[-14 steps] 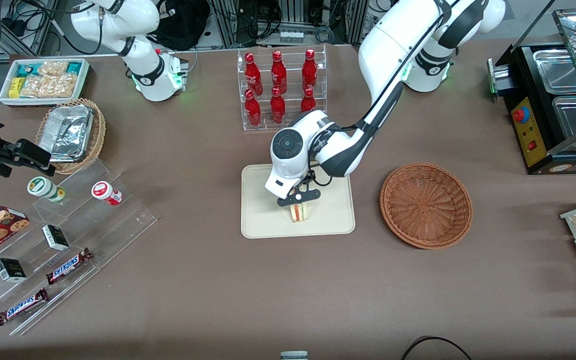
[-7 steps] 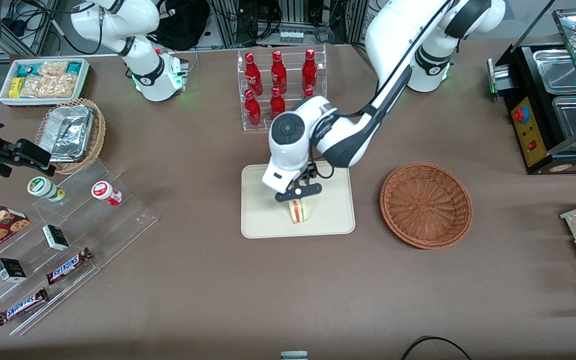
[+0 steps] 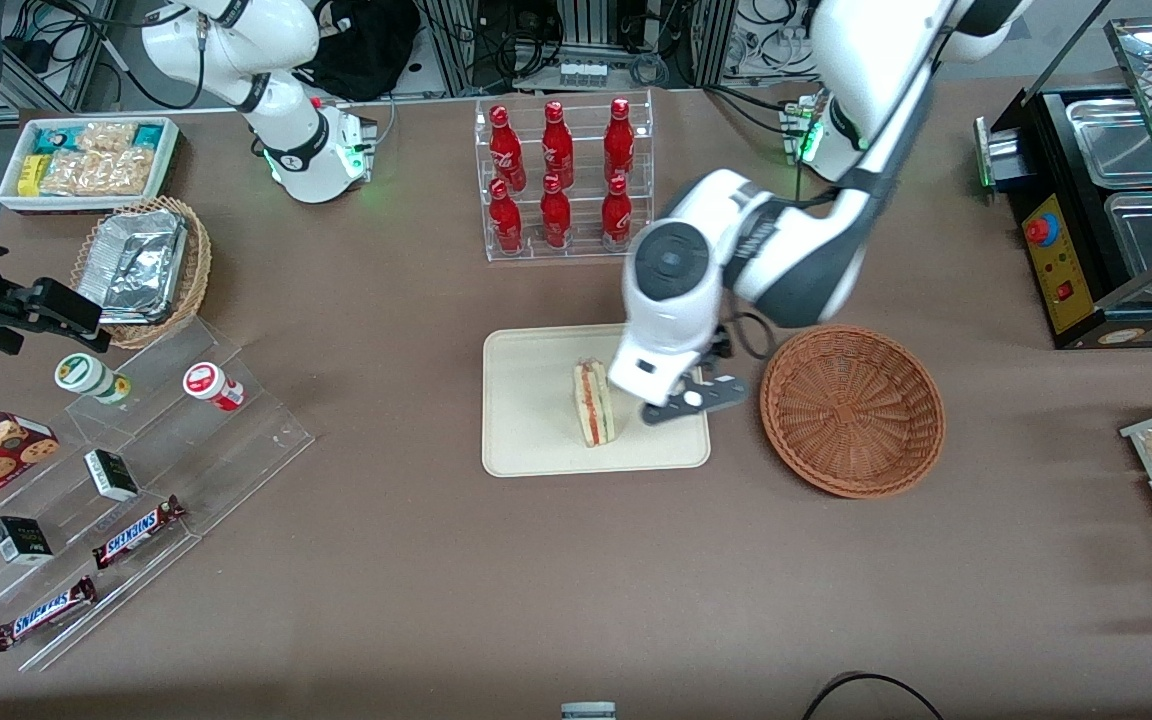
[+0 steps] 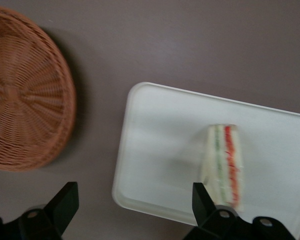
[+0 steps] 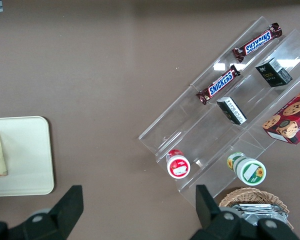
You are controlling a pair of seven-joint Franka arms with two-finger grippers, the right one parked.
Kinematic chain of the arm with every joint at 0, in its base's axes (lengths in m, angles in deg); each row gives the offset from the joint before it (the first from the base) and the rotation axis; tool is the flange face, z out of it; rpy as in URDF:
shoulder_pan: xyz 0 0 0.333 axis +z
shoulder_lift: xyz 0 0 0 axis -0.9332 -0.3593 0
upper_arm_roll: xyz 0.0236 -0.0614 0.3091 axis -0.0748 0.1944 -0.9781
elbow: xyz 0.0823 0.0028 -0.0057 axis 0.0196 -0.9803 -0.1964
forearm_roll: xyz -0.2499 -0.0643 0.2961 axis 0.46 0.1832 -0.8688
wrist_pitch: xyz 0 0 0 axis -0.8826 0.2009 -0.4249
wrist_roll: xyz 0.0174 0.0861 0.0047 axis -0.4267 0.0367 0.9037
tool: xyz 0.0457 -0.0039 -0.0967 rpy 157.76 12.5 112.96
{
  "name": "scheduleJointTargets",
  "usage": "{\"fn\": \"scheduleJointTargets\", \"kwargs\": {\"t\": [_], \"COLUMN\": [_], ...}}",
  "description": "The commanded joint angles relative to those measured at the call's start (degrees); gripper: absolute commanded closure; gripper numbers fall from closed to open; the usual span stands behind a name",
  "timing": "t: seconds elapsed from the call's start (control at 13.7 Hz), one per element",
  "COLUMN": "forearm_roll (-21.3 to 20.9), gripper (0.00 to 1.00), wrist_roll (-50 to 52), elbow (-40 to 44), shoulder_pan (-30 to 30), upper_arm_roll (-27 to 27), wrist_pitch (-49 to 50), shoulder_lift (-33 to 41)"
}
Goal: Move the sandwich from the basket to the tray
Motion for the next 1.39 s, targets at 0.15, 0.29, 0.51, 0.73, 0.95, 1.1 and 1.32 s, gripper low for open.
{"fn": "scheduleJointTargets", "kwargs": {"t": [0.15, 0.29, 0.51, 0.73, 0.95, 1.1, 1.32], "forearm_roll": [0.92, 1.1, 3.72, 4.96, 7.06, 7.95, 8.04], "gripper": [0.0, 0.0, 0.0, 0.0, 0.0, 0.0, 0.0], "wrist_roll": [-13.35, -19.24, -27.06, -35.07, -40.17, -44.65, -46.78], "elbow": [-8.17, -9.05, -11.25, -11.43, -12.84, -12.75, -12.4], "shoulder_pan": [10.23, 13.92, 18.75, 22.8, 27.11, 29.22, 30.37], "upper_arm_roll": [0.49, 0.49, 0.49, 0.4, 0.75, 0.75, 0.49], "wrist_pitch": [0.95, 2.09, 3.5, 7.97, 11.31, 14.12, 17.29], "shoulder_lift": [7.87, 9.54, 13.23, 16.22, 20.43, 23.24, 26.5]}}
